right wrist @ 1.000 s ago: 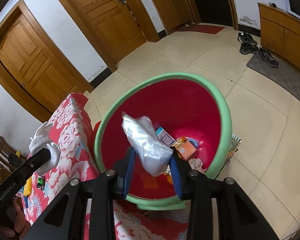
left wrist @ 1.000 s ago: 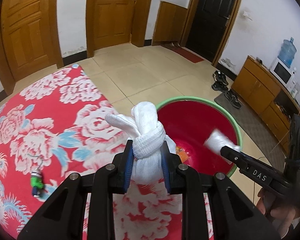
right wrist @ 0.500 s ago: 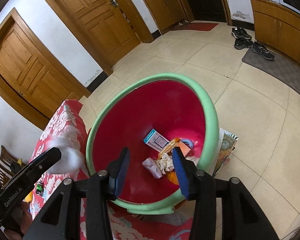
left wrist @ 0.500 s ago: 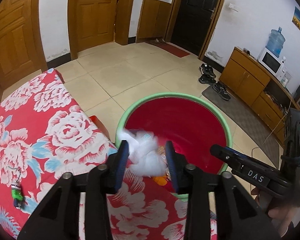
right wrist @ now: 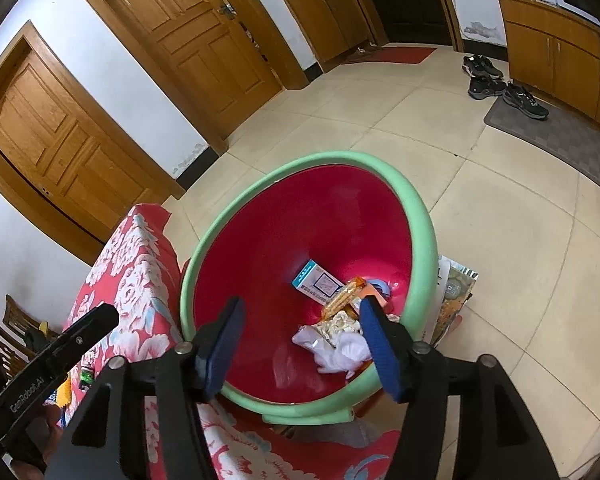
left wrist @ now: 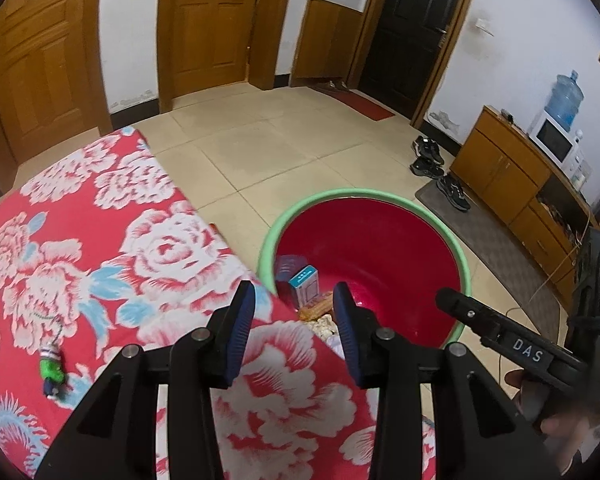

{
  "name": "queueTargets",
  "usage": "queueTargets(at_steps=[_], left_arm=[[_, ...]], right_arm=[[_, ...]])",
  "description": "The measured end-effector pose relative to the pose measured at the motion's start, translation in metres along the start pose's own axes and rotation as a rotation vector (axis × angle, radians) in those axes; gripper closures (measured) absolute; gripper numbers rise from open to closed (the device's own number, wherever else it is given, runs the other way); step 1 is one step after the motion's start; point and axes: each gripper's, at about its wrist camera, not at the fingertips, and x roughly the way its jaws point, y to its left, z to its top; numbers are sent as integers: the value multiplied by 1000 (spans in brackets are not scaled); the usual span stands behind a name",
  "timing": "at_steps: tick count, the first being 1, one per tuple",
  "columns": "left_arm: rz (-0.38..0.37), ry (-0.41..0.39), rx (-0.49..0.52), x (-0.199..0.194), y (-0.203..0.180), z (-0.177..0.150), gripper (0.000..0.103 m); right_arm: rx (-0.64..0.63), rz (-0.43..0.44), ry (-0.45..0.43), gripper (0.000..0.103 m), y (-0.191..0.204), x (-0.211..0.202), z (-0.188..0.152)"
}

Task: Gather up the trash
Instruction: 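Open both tools over the red bucket to drop the glove and plastic bag, then grasp the yellow foam net with the left tool while the right tool approaches the green toy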

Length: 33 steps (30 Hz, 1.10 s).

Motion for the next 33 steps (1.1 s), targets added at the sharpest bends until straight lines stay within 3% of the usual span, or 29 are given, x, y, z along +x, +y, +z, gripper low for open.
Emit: queueTargets(at_steps=[18, 33], left_arm=[[109, -29, -142, -48, 63, -26, 63], [245, -57, -283, -87, 141, -53, 63]], right_arm=[[-73, 58, -9, 33, 46, -18, -16], [-154, 120, 49, 26, 97, -12, -43]])
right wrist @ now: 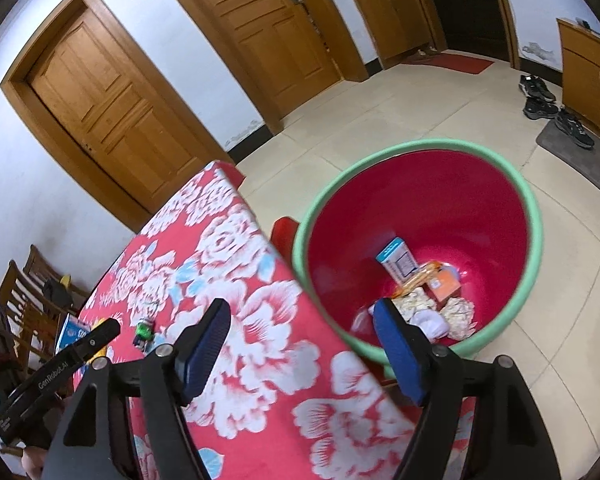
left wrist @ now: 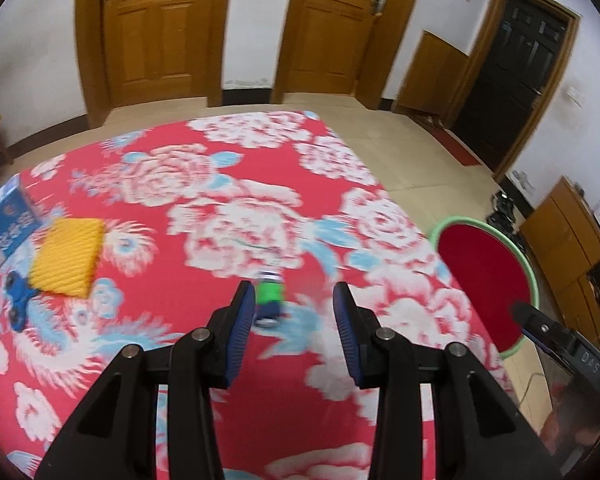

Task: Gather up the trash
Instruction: 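Grasp the yellow foam net with the left tool while the right tool approaches the green toy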

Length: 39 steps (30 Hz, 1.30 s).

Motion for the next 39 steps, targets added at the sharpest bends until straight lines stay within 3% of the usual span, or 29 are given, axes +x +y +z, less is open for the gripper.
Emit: queueTargets(at_steps=[19, 21, 26, 34, 39], left_arm=[[220, -21, -94, -8, 131, 18, 62], [235, -6, -89, -3, 141, 19, 58], [245, 42, -75, 14, 154, 20, 38], [367, 84, -9, 41, 161, 17, 37], [351, 71, -26, 46, 169, 15, 37]], right_arm=[[-86, 9, 56, 22, 52, 19, -18], [-92, 6, 65, 22, 55, 22, -20], [-105, -7, 80, 22, 62, 27, -24], [-134, -19, 97, 22, 76, 35, -26], [-149, -23, 101, 22, 86, 40, -25]])
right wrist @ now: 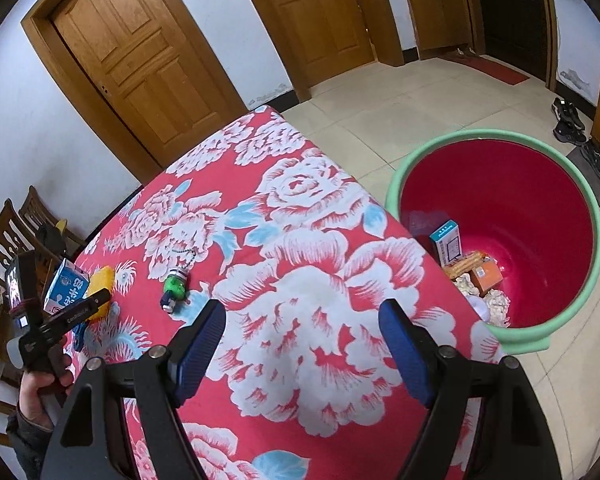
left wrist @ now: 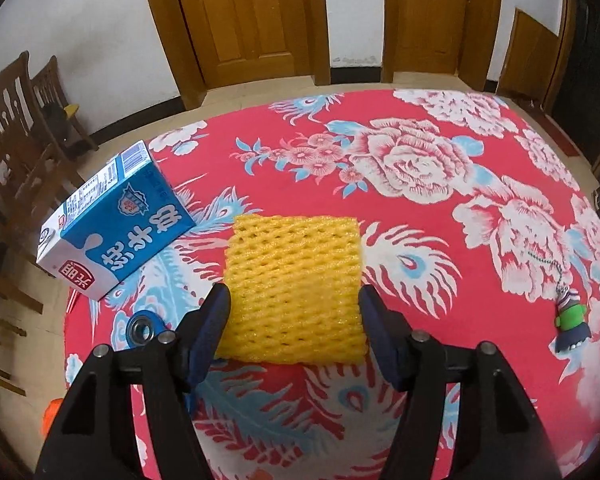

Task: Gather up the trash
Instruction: 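Grasp the yellow foam net with the left tool while the right tool approaches the green toy, then grasp the green keychain toy on the table with the right tool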

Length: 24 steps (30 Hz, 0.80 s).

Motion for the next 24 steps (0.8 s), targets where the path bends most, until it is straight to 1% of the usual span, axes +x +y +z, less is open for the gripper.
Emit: queueTargets(at_steps=[5, 7, 10, 12, 13, 15, 21, 24], left_arm=[[-23, -14, -39, 2, 9, 0, 37], [-28, -23, -52, 1, 11, -1, 39], [-19, -33, -55, 2, 14, -1, 49], [-4, -42, -58, 3, 16, -1, 59], [-1, -49, -62, 3, 18, -2, 61], [-4, -57, -76, 2, 23, -3, 68], [-60, -69, -132, -1, 34, -3, 77], [-85, -75, -142, -3, 35, -4, 78]], right_arm=[[-29, 4, 11, 22, 15, 7, 2], [-43, 9, 14, 22, 21, 9, 2], [-65, 12, 18, 22, 31, 13, 3], [-75, 19, 25, 22, 37, 17, 3], [-80, 22, 31, 22, 41, 19, 3], [-89, 26, 40, 22, 47, 23, 3], [-129, 35, 58, 22, 68, 35, 2], [-150, 39, 66, 22, 79, 43, 3]])
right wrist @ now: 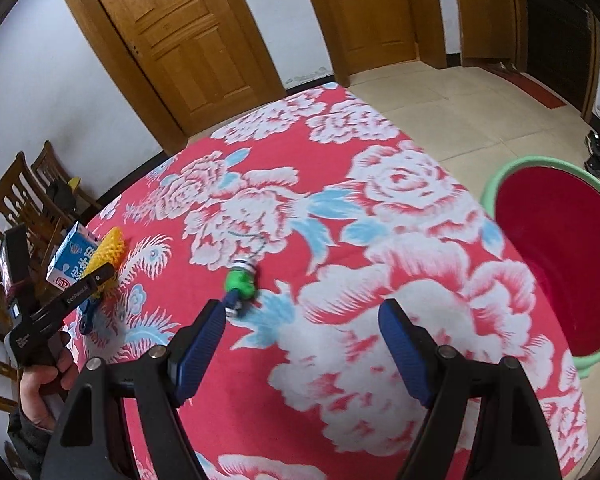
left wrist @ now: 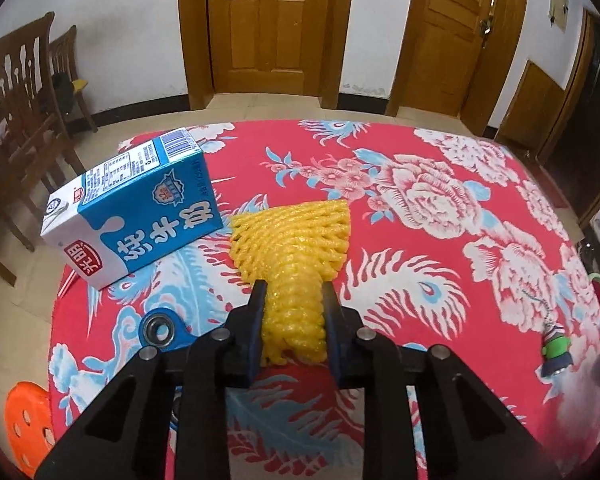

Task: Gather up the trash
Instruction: 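Grasp the green keychain toy on the table with the right tool, then carry the green toy over the bucket with the right tool while the left tool carries the yellow net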

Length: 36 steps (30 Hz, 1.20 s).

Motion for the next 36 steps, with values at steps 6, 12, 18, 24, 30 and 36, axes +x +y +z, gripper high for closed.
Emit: queueTargets(at_steps=[6, 12, 18, 24, 30, 36], left_arm=[[-37, -23, -7, -9, -2, 1, 78], [-55, -30, -6, -12, -3, 0, 78], [-71, -38, -2, -16, -3, -1, 78], [-72, -46, 9, -21, -8, -1, 78], [-90, -58, 28, -35, -18, -2, 78], [-127, -61, 44, -50, -35, -5, 78]], right_arm=[[-52, 10, 18, 23, 21, 17, 4], [-122, 15, 44, 50, 41, 34, 1], [-152, -7, 33, 75, 46, 39, -2], [-131, 11, 12, 77, 38, 31, -3], [-100, 25, -38, 88, 26, 9, -3], [-55, 42, -66, 88, 9, -7, -5]])
